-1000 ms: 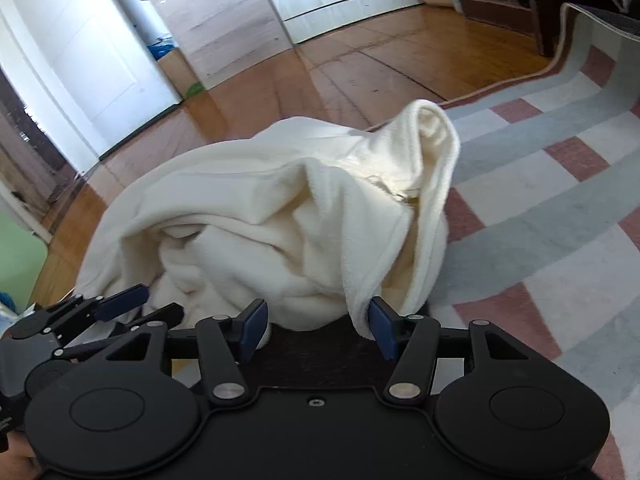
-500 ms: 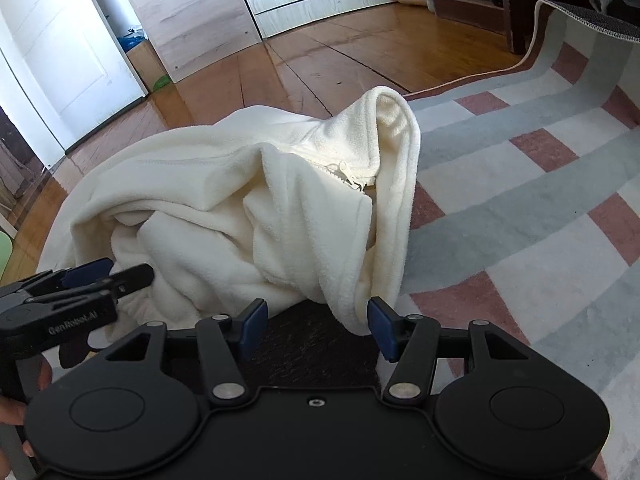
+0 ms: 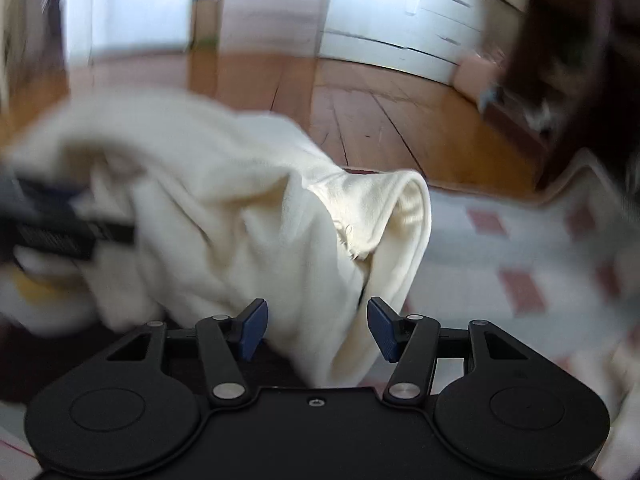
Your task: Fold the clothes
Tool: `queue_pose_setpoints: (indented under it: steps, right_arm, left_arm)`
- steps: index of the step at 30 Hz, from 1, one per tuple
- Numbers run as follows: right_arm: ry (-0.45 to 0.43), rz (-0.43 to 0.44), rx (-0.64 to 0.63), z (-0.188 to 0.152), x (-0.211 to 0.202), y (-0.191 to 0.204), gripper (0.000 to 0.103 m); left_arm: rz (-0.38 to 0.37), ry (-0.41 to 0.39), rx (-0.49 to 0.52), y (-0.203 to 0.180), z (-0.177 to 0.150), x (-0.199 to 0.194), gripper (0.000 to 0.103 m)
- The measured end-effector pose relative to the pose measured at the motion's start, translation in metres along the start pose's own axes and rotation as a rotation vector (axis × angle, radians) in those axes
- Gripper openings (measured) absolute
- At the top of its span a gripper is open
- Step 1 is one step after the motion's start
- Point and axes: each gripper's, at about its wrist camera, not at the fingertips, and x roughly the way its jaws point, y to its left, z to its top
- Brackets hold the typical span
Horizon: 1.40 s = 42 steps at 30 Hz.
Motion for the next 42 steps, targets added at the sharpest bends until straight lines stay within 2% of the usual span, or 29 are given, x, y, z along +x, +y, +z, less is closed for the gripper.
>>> queue_pose_setpoints:
  steps: [1,2,4,6,7,10,15,20,22,23,25,28,33,36,38,41,42]
  right_arm:
    - [0.011,0.020,0.025,0.003,0.002,-0.001,0.061]
    - [0.011,0.044,0.058,0.004,0.000,-0.003,0.061]
    - [0.004,0.090,0.122,0.003,-0.006,-0.007,0.061]
    - [0.009,0.089,0.109,0.000,-0.007,-0.008,0.061]
    - [0.019,0.074,0.090,-0.002,-0.006,-0.008,0.061]
    - [0.045,0.063,0.097,-0.007,-0.007,-0.013,0.060]
    - [0.018,0.086,0.173,-0.006,-0.021,-0.025,0.061]
    - [-0.023,0.087,0.154,-0.003,-0.027,-0.024,0.060]
    - [-0.022,0.140,0.209,-0.004,-0.029,-0.030,0.060]
    - [-0.027,0.183,0.255,-0.005,-0.032,-0.034,0.061]
    - [-0.049,0.272,0.351,-0.005,-0.038,-0.040,0.061]
    - [-0.064,0.341,0.414,0.001,-0.038,-0.044,0.061]
    - [-0.078,0.374,0.425,0.005,-0.035,-0.034,0.061]
    - [-0.082,0.436,0.409,0.005,-0.035,-0.023,0.061]
    - [-0.098,0.469,0.373,0.007,-0.036,-0.010,0.061]
    - [-0.087,0.492,0.281,0.015,-0.031,0.023,0.061]
    - [-0.073,0.479,0.246,0.019,-0.024,0.035,0.062]
  left_arm:
    - [0.001,0.015,0.007,-0.001,0.001,0.000,0.024]
    - [0.014,0.037,0.030,-0.004,0.002,0.001,0.022]
    - [0.082,0.016,0.143,-0.018,0.002,-0.010,0.019]
    - [0.161,-0.023,0.293,-0.037,0.002,-0.023,0.017]
    - [0.181,-0.041,0.299,-0.036,0.005,-0.030,0.016]
    - [0.233,-0.097,0.297,-0.033,0.014,-0.052,0.013]
    - [0.319,-0.189,0.293,-0.028,0.029,-0.088,0.011]
    - [0.378,-0.251,0.198,-0.006,0.031,-0.122,0.011]
    - [0.398,-0.276,0.156,0.004,0.029,-0.137,0.010]
    - [0.409,-0.288,0.135,0.008,0.029,-0.144,0.000]
    - [0.488,-0.341,0.161,0.014,0.024,-0.157,0.000]
    - [0.504,-0.348,0.119,0.036,0.023,-0.172,0.000]
    - [0.302,-0.264,-0.029,0.074,0.010,-0.170,0.003]
    - [0.201,-0.215,-0.029,0.079,-0.011,-0.152,0.009]
    - [0.169,-0.159,-0.023,0.077,-0.026,-0.134,0.027]
    - [0.107,-0.100,-0.020,0.071,-0.046,-0.115,0.038]
    - [0.115,-0.075,0.005,0.066,-0.049,-0.111,0.043]
